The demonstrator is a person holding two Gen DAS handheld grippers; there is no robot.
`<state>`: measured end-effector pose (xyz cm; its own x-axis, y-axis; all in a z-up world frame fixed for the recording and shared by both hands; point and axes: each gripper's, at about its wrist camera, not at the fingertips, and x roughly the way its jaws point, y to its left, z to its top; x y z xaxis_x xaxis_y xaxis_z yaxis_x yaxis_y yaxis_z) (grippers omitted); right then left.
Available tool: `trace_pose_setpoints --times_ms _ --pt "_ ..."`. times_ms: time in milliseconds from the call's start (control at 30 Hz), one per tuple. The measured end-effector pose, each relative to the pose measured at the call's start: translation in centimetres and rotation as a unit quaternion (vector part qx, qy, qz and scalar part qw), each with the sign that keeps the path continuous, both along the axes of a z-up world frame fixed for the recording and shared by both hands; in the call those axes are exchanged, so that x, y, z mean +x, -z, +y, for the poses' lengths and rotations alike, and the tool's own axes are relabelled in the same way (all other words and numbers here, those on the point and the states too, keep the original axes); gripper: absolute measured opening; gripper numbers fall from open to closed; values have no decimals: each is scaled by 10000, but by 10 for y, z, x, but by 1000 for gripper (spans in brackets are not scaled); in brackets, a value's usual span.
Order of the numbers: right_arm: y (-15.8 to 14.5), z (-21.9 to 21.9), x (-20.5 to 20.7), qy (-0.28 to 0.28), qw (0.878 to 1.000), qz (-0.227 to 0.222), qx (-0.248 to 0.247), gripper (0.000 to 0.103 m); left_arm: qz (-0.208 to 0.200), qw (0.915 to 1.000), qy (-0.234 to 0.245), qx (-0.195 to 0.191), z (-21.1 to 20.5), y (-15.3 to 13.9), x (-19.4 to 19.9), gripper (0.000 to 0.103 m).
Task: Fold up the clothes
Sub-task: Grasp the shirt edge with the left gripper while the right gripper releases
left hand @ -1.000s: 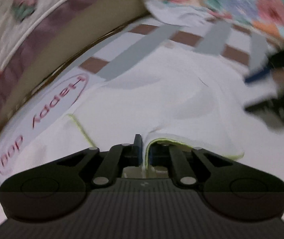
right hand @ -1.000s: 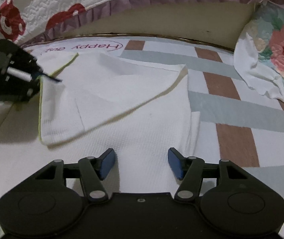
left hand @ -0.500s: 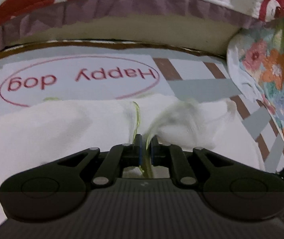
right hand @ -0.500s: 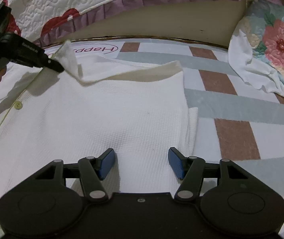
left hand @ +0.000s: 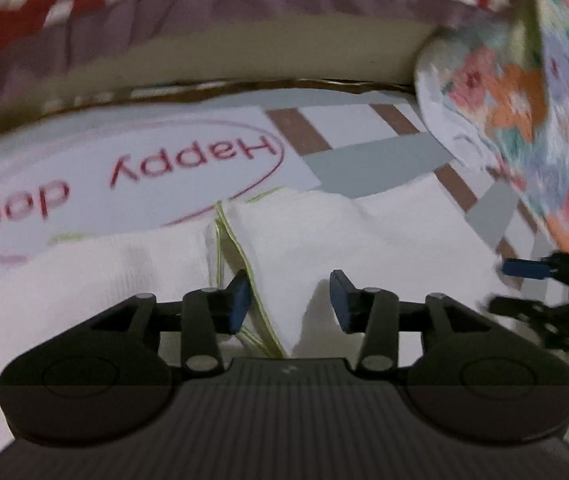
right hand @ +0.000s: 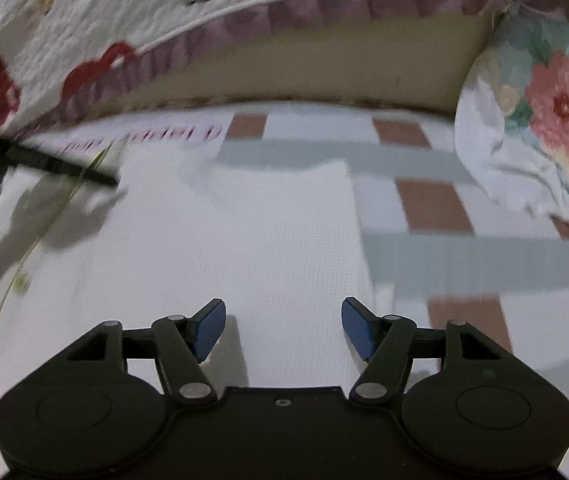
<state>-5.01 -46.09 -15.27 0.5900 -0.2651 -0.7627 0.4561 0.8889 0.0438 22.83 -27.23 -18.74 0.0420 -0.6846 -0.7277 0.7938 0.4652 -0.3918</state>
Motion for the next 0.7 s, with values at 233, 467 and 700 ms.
trace_pose_setpoints --times_ms 233,467,700 --pt "26 -59 49 836 9953 -393 293 71 264 9972 -75 -693 -6 -10 18 5" --pt "14 -61 53 815 9941 -659 -287 3 -789 9952 -512 -267 5 -26 22 42" --pt "8 -59 38 1297 9891 -307 -625 38 -1654 9854 -237 312 58 -35 -12 50"
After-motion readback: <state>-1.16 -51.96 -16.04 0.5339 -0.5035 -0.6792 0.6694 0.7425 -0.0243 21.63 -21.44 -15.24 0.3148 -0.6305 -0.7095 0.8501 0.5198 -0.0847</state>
